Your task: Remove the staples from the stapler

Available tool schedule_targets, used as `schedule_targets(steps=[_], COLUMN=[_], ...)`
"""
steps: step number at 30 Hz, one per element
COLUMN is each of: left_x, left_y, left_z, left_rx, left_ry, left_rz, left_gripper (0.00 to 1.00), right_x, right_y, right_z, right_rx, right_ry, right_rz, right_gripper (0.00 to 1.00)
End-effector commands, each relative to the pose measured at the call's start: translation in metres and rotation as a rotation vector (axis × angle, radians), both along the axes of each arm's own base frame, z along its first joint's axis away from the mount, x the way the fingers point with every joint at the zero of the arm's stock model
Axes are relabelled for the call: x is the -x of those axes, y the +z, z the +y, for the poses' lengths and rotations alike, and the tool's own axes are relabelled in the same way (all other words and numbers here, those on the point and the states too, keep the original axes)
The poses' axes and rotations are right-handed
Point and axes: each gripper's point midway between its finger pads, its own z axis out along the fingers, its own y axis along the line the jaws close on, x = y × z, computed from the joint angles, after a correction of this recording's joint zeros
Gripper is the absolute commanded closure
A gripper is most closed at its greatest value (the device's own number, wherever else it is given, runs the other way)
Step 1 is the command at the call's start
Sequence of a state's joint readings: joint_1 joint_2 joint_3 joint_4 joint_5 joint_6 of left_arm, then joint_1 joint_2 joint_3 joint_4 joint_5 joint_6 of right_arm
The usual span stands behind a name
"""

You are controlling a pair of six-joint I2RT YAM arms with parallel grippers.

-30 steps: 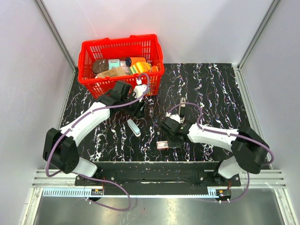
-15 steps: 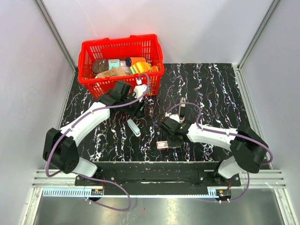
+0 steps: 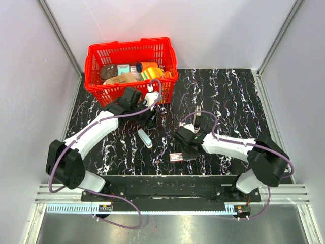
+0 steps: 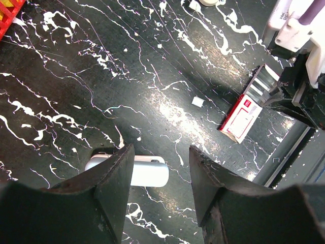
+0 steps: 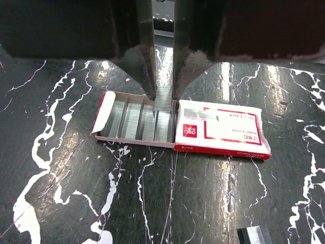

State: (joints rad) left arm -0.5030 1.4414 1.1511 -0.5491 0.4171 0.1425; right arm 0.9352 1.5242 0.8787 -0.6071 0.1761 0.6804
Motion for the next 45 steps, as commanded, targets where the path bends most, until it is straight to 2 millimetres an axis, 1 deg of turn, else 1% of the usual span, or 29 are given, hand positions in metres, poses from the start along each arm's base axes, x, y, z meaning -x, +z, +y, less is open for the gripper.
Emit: schedule_targets(steps=[1, 11, 15, 21, 31, 39, 45], left_x=[0.0009, 0.0021, 0.0017, 0.0015, 0.0018, 0.0018, 0.0008], left_y=[0.0143, 0.0172, 0.0146, 0.0157, 0.0146, 0.0146, 0.0149], left_z=[-0.0012, -0.0019, -0.0021, -0.0022, -0.0022, -0.0022, -0.0017], left_rx=[0.020, 0.026, 0.022, 0.023, 0.022, 0.022, 0.018], left_ry=[-0.016, -0.022, -0.022, -0.023, -0.025, -0.025, -0.025], left_rz=[-0.053, -0.059, -0.052, -0.056, -0.054, -0.054, -0.060], left_gripper=[0.49, 0.49, 0.49, 0.49, 0.49, 0.49, 0.49], right_x=[-0.0147, -0.0181, -0.0188, -0.0210, -0.0199, -0.0201, -0.0211], right_y=[0.0068, 0.0059, 0.0039, 0.0031, -0.0002, 0.0011, 0.0049], right_z=[0.0043, 0.0055, 0.0050, 0.0074, 0.0094, 0.0107, 0.0126], right_rx=[-0.002, -0.011, -0.011, -0.016, -0.016, -0.022, -0.032], right_ry=[-0.006, -0.007, -0.008, -0.003, 0.006, 0.009, 0.018], right_rz=[-0.043, -0.046, -0.040, -0.038, -0.025, -0.025, -0.029], right_gripper=[0.93, 0.93, 0.92, 0.92, 0.92, 0.85, 0.77])
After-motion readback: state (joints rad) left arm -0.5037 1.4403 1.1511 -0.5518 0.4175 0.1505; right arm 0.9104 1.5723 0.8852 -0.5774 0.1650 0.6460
